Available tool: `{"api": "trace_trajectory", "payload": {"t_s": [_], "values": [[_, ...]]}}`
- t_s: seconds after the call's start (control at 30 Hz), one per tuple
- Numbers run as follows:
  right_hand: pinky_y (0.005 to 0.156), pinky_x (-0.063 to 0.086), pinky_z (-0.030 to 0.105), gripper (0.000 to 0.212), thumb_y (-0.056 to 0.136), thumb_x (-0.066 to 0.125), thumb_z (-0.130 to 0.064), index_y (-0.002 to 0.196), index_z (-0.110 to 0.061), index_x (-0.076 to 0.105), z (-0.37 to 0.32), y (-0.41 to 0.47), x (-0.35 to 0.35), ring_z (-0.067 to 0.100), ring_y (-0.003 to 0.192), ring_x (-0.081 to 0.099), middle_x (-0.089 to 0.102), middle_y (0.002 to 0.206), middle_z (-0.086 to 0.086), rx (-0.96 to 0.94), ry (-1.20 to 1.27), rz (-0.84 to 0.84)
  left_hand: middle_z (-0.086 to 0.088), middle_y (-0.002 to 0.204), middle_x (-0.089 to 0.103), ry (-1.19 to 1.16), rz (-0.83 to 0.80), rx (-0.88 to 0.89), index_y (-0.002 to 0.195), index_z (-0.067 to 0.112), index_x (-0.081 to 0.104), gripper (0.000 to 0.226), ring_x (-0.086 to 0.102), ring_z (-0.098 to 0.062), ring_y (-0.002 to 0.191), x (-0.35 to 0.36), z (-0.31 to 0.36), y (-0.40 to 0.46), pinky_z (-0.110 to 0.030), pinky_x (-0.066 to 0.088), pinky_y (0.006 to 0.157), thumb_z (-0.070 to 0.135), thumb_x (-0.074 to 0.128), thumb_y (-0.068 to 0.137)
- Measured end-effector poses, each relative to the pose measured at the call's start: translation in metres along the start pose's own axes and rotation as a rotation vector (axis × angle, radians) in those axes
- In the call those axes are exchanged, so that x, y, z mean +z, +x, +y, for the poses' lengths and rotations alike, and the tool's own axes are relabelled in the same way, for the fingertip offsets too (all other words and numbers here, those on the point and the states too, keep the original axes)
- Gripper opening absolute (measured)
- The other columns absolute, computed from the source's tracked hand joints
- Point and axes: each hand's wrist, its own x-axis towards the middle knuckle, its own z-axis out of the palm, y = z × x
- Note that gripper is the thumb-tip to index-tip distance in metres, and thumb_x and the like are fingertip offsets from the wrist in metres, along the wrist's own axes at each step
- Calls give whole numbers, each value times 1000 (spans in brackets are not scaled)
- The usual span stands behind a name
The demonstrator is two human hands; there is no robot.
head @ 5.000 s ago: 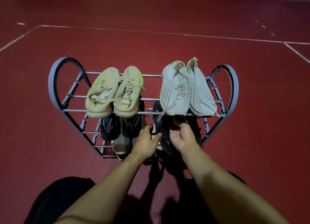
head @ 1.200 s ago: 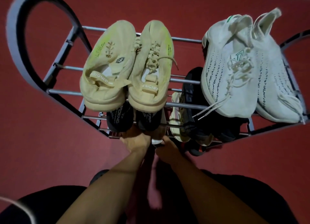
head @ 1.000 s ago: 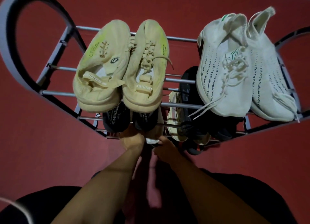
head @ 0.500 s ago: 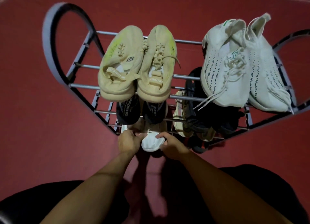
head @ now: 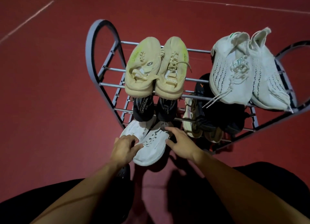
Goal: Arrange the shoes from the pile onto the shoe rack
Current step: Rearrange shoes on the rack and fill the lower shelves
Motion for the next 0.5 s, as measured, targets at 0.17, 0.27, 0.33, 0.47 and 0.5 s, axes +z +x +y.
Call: {"api": "trace_trajectory", "payload": {"t_s": [0.17, 0.27, 0.33, 0.47, 0.5], "values": [[112, 35, 31, 60, 92, 55, -44, 147, -37, 32, -6, -4, 11, 14, 132, 46, 51, 142, -7, 66, 42, -120, 15, 70, 54, 137, -28, 153, 79, 31, 56, 25, 48, -9, 74, -7, 0, -13, -32, 29, 74, 53, 64, 89], [110, 40, 38, 68, 81, 50, -61, 144, -49, 27, -5, -2, 17, 12, 121, 57, 63, 125, -16, 138, 83, -186, 15, 79, 59, 223, -47, 292, 88, 28, 62, 30, 52, -10, 78, -8, -2, -19, -31, 26, 72, 58, 56, 90], [109, 41, 39, 72, 78, 48, -69, 144, -53, 23, -6, 0, 18, 13, 118, 59, 63, 128, -13, 168, 146, -220, 14, 84, 59, 258, -64, 367, 91, 28, 61, 33, 53, -11, 81, -8, -1, -24, -30, 29, 73, 60, 51, 93], [104, 45, 33, 60, 96, 42, -59, 150, -39, 27, -11, 4, 19, 19, 110, 64, 55, 134, -3, 253, 382, -253, 15, 89, 57, 277, -111, 450, 94, 31, 58, 32, 49, -8, 85, -6, 0, -32, -29, 33, 79, 60, 47, 97], [104, 47, 35, 56, 97, 39, -59, 148, -36, 31, -10, 4, 20, 18, 106, 65, 57, 129, -4, 274, 430, -260, 16, 89, 56, 274, -125, 460, 94, 31, 57, 31, 49, -8, 86, -7, 1, -32, -28, 32, 80, 60, 46, 97]]}}
